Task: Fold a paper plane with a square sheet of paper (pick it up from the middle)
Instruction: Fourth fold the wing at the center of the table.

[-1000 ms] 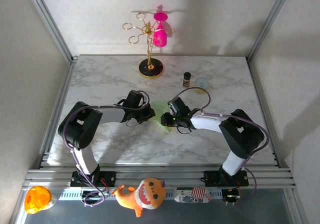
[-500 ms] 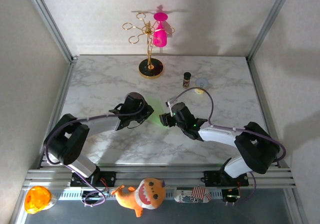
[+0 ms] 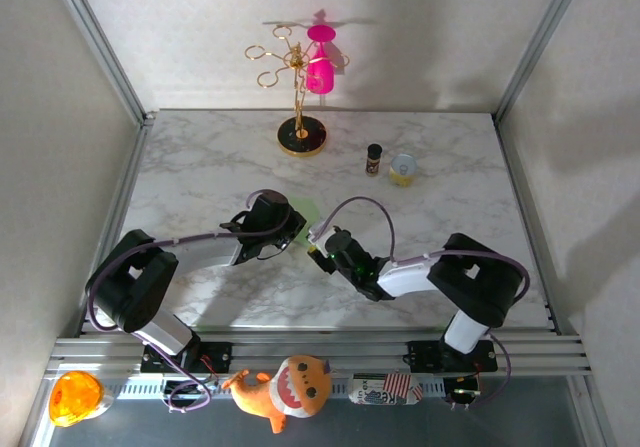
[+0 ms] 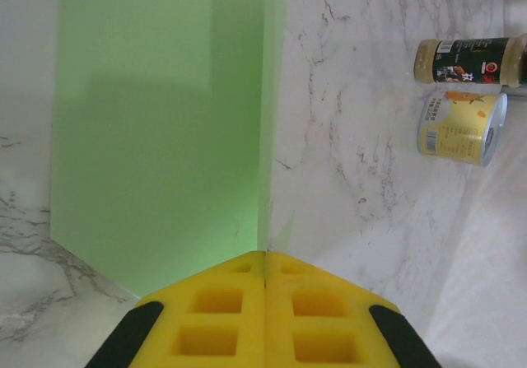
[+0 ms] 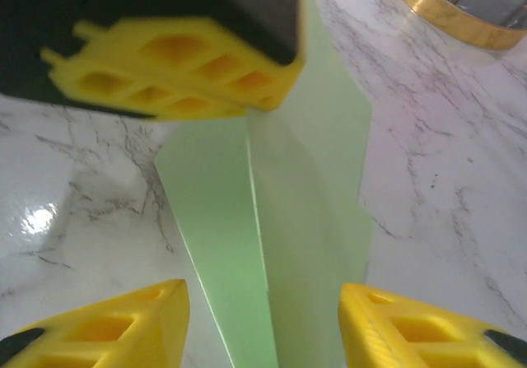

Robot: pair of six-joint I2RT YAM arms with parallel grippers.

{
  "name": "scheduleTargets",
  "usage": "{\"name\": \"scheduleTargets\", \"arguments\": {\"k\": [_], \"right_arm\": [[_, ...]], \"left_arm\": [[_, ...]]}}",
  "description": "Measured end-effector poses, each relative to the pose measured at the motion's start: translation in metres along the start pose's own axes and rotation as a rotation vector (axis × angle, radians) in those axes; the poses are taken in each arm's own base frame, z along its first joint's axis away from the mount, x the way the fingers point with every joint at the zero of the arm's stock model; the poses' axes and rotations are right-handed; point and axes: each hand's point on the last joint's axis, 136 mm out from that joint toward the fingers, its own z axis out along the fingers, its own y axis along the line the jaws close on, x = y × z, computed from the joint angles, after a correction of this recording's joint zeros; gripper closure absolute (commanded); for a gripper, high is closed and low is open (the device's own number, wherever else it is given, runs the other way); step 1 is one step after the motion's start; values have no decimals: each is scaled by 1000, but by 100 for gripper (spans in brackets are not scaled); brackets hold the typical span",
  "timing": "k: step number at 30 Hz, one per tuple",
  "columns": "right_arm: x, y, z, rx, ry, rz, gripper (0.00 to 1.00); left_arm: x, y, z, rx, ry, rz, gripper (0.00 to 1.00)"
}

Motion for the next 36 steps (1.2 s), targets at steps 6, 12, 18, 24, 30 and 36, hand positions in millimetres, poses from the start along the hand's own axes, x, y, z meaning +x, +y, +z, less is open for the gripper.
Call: {"name": "scheduleTargets", "arguments": {"k": [6,12,18,24,30,36], "right_arm": [[6,-5,8,52,1,-45,60],[-4,-8,8,71,-38,-56,69],[1,-5,12,68,-35,-87,76],[6,-2,16,59,-26,-120,88],[3,-1,16,53,-41,-130,91],[2,5,16,20,-48,-126,92]], "left_arm": [[0,0,0,0,-2,-3,96],[0,0,0,-1,-1,-4,95],[1,0,0,7,5,-15,94],[-1,3,0,20,22,-42,83],[-36,12,-22,38,-47,-88,68],[-50,16,-45,75,-100,-90,78]]}}
